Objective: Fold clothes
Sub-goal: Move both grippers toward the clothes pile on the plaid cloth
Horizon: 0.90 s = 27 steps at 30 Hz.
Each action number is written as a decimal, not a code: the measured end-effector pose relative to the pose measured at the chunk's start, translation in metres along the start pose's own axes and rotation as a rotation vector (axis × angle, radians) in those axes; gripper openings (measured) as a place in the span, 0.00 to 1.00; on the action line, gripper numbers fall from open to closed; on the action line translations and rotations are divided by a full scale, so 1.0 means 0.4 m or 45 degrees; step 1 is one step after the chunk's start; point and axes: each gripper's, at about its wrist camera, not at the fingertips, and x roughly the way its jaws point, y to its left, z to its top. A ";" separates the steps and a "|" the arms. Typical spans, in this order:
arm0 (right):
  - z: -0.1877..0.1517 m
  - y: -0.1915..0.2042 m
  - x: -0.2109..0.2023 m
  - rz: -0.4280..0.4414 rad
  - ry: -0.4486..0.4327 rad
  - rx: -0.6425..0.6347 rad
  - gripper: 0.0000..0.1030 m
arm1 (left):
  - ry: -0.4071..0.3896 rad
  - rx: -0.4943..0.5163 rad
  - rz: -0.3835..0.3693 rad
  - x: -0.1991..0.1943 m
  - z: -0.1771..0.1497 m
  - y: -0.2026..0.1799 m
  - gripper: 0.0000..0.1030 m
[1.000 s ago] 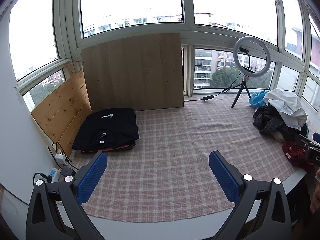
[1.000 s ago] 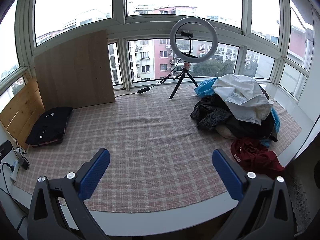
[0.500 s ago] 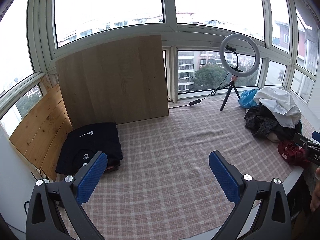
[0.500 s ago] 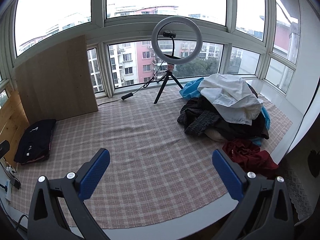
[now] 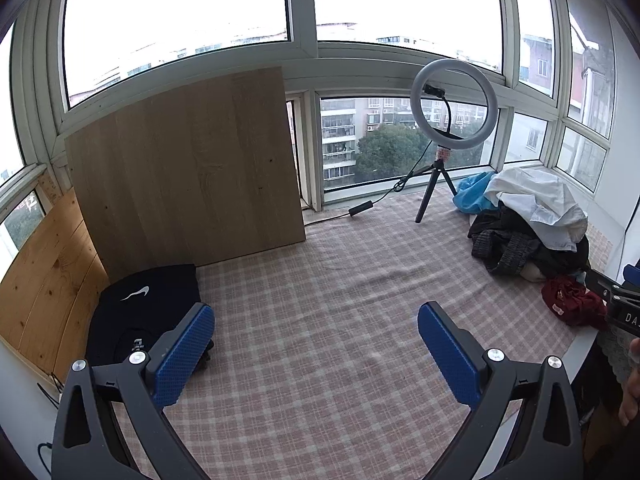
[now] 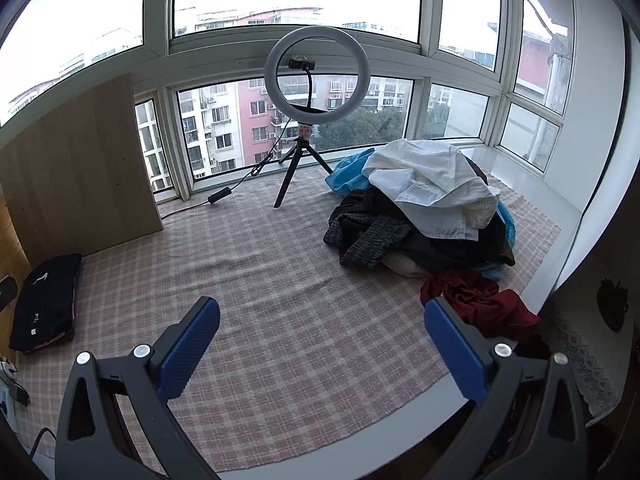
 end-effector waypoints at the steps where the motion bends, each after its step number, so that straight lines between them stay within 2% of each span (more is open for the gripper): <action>1: 0.001 -0.003 0.004 -0.011 0.004 0.005 1.00 | 0.000 0.003 -0.013 0.007 0.005 -0.003 0.99; 9: 0.020 -0.048 0.030 -0.091 0.024 0.043 1.00 | -0.007 0.016 -0.094 0.061 0.060 -0.045 0.99; 17: 0.049 -0.150 0.076 -0.114 0.014 0.090 1.00 | -0.003 0.004 -0.183 0.093 0.073 -0.114 0.99; 19: 0.059 -0.198 0.097 -0.113 0.013 0.116 1.00 | -0.007 -0.014 -0.168 0.098 0.077 -0.128 0.99; 24: 0.102 -0.348 0.166 -0.093 -0.011 0.178 1.00 | 0.056 -0.080 -0.091 0.136 0.105 -0.175 0.99; 27: 0.138 -0.443 0.212 -0.098 -0.048 0.175 1.00 | 0.046 -0.090 -0.047 0.147 0.134 -0.225 0.99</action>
